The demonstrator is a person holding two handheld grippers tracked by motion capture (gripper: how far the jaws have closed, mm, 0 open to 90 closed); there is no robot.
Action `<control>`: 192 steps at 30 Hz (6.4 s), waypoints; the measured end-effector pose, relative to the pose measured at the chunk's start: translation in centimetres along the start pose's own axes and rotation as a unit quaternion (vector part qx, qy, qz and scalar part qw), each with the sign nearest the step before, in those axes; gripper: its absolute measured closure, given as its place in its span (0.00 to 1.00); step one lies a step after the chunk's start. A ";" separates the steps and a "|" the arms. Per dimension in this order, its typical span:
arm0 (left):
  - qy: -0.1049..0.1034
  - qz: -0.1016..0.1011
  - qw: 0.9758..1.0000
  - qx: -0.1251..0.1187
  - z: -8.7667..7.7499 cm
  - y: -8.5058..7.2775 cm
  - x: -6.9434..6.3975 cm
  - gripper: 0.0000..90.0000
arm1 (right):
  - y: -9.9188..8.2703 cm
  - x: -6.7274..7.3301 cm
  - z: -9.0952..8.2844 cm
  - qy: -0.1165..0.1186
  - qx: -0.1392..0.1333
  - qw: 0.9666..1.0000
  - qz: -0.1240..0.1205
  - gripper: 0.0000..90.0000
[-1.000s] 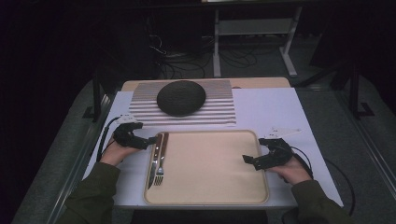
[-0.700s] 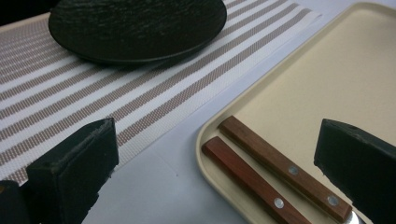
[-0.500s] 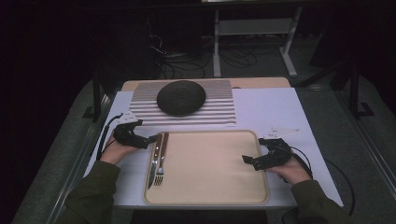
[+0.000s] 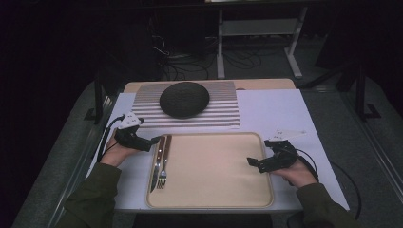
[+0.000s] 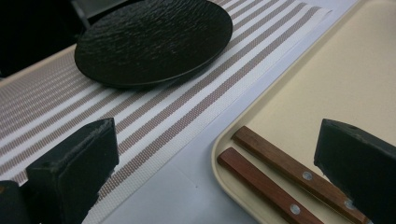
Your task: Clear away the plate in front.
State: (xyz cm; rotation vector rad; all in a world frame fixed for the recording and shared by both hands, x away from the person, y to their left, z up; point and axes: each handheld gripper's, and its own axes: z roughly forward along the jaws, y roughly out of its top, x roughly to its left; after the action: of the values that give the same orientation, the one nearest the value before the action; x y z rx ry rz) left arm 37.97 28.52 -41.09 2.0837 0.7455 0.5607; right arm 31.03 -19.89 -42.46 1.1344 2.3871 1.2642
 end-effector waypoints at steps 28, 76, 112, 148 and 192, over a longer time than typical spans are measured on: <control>0.057 0.108 0.993 0.007 0.1 0.4 -1.7 0.00 | -0.1 0.3 0.1 0.008 0.004 1.000 -0.014 0.00; 0.132 0.302 0.943 0.036 0.8 0.7 -3.7 0.00 | -0.1 0.3 0.1 0.009 0.006 1.000 -0.017 0.00; 0.184 0.428 0.883 0.061 1.0 0.2 -4.7 0.00 | -0.1 0.2 0.1 0.010 0.006 1.000 -0.017 0.00; 0.197 0.472 0.856 0.075 4.3 2.4 -3.0 0.02 | 0.1 0.4 -0.2 0.012 -0.003 1.000 -0.018 0.00; 0.123 0.499 0.854 0.086 9.9 4.0 -3.3 0.58 | 0.1 0.3 -0.5 0.016 -0.012 1.000 -0.011 0.00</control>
State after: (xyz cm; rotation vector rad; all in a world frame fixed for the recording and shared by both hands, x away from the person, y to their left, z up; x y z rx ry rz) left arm 42.98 18.85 -43.71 2.5036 -0.2625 1.3740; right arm 30.66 -19.97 -42.05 1.0872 2.3939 1.3101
